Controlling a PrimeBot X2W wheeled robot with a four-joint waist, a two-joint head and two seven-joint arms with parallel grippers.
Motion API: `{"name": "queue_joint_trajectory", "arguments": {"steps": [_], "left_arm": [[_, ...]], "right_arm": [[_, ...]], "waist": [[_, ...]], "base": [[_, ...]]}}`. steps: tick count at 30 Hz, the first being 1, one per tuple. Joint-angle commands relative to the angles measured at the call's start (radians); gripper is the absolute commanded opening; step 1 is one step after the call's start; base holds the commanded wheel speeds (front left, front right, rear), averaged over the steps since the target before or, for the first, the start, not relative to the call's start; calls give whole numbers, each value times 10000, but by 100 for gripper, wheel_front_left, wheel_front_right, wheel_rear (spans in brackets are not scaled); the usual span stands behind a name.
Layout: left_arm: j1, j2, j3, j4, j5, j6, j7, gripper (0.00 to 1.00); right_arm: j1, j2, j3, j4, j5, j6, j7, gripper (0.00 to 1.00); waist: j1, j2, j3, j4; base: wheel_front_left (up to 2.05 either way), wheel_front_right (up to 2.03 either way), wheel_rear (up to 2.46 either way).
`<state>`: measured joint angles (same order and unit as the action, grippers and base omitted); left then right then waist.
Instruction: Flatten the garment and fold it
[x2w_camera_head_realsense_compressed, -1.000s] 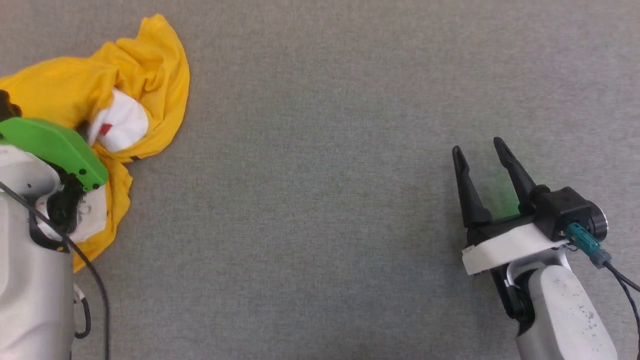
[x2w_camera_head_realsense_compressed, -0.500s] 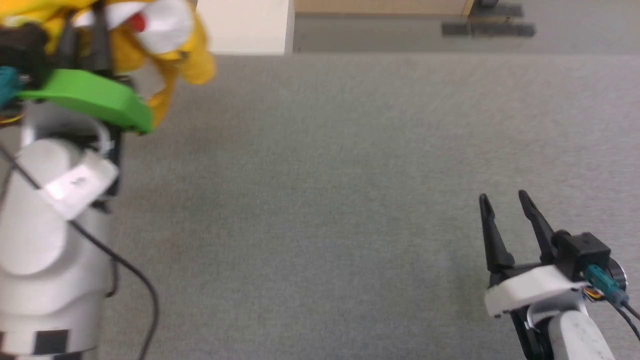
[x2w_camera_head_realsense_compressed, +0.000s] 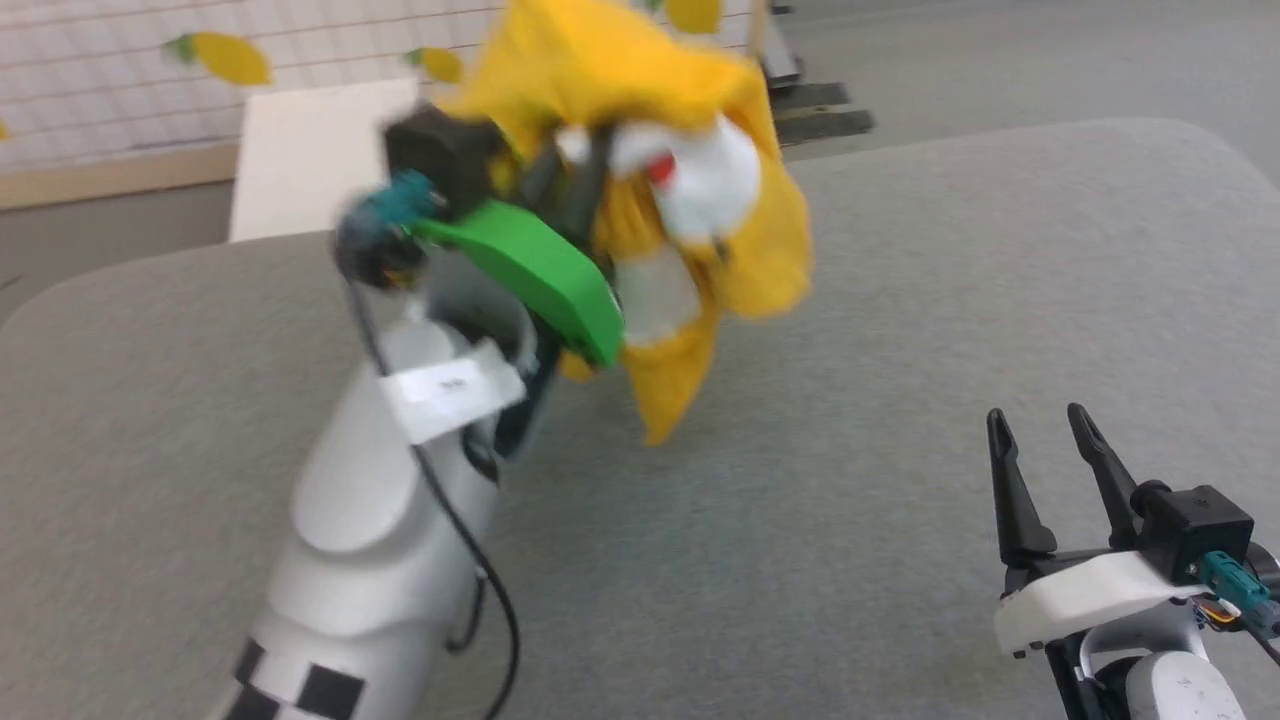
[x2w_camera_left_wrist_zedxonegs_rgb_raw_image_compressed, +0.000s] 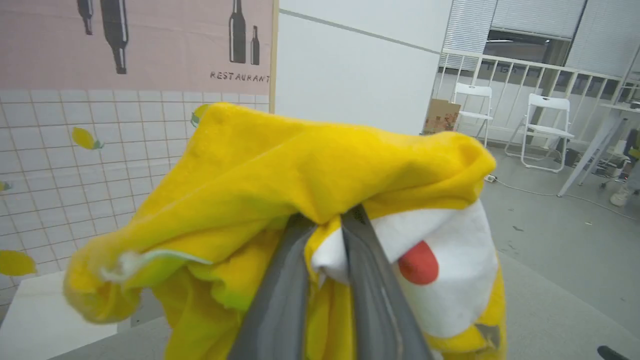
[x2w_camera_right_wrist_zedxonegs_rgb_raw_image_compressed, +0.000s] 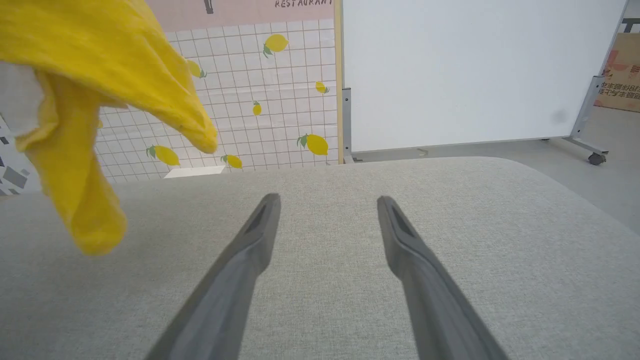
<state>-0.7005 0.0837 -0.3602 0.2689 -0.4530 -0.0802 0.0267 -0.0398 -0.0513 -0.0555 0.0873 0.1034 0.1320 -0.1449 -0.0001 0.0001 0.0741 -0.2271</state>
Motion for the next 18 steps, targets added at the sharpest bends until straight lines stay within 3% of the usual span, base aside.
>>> {"name": "queue_joint_trajectory", "arguments": {"steps": [1,4,9,13,14,15,18], "left_arm": [[420,-59,-229,405,-205,-55,364,0],[959,-166,-765,1369,-438,79,1412,0],[1780,-250,-1616,3113,-1071,148,4139,0],[2083,-276,-1879,3672,-1335,314,5149,0],[2106,-279,-1891,3695,-1331,376,5126,76],[2118,-283,-1907,3679,-1314,418,5012,100],[2118,-293,-1759,3304,-1360,353,4073,100]], "right_arm": [[97,10,14,-81,-45,-13,38,100],[114,10,30,-142,-28,-13,92,100],[135,10,193,-173,18,-13,143,100],[176,10,234,-109,71,-13,150,100],[188,10,241,-91,85,-13,159,100],[208,10,236,-74,97,-13,169,100],[253,10,225,-32,84,-13,166,100]], "waist": [[1,-1,-76,-975],[1,-1,0,-1283],[1,-1,93,-1628],[1,-1,125,-1657],[1,-1,121,-1630],[1,-1,110,-1567],[1,-1,12,-1331]], "base": [[0,0,0],[0,0,0],[0,0,0],[0,0,0],[0,0,0],[0,0,0],[0,0,0]]}}
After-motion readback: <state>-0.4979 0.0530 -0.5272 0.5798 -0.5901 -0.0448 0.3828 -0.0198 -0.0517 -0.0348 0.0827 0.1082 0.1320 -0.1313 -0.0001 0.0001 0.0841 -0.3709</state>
